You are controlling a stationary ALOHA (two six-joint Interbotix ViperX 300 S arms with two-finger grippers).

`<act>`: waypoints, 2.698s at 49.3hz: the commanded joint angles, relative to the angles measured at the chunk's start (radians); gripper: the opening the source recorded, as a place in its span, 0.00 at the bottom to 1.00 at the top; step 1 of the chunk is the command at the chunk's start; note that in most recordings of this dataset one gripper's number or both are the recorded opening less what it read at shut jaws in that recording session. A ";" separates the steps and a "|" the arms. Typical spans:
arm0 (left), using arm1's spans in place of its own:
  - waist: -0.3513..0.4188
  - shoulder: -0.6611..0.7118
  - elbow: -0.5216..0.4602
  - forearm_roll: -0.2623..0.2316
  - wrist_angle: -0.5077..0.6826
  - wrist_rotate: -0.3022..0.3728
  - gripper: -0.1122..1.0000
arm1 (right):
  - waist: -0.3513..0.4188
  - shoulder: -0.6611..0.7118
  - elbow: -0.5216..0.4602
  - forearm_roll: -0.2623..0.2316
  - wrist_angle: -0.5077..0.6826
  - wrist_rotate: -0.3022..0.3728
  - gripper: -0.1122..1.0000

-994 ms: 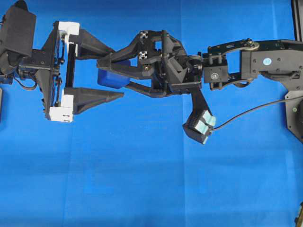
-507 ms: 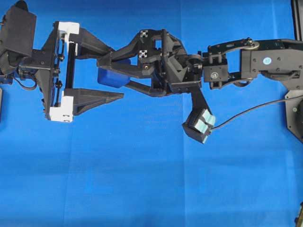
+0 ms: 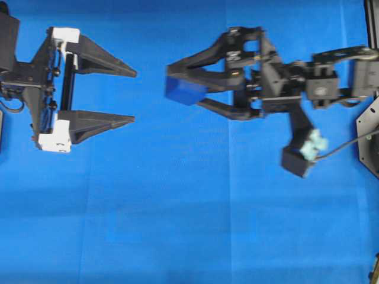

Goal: Handover the blue block to the right arm after grasping it with the left arm, then place it in the designated position.
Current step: 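Open the left gripper and pull the cube away with the right gripper, then rotate the right gripper downward, carrying the cube toward the table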

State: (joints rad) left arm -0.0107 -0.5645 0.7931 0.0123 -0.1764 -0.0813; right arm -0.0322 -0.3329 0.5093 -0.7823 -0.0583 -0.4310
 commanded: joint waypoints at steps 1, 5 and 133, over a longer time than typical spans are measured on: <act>-0.002 -0.061 -0.006 0.000 0.005 0.000 0.94 | 0.006 -0.061 0.012 0.003 0.006 0.017 0.59; -0.002 -0.061 -0.008 0.000 0.008 0.000 0.94 | 0.009 -0.091 0.035 0.003 0.015 0.032 0.59; -0.002 -0.054 -0.012 0.000 0.008 0.012 0.94 | 0.029 -0.141 0.044 0.241 0.176 1.002 0.59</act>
State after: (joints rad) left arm -0.0107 -0.5967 0.7977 0.0123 -0.1626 -0.0690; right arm -0.0077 -0.4602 0.5676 -0.5415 0.1197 0.5676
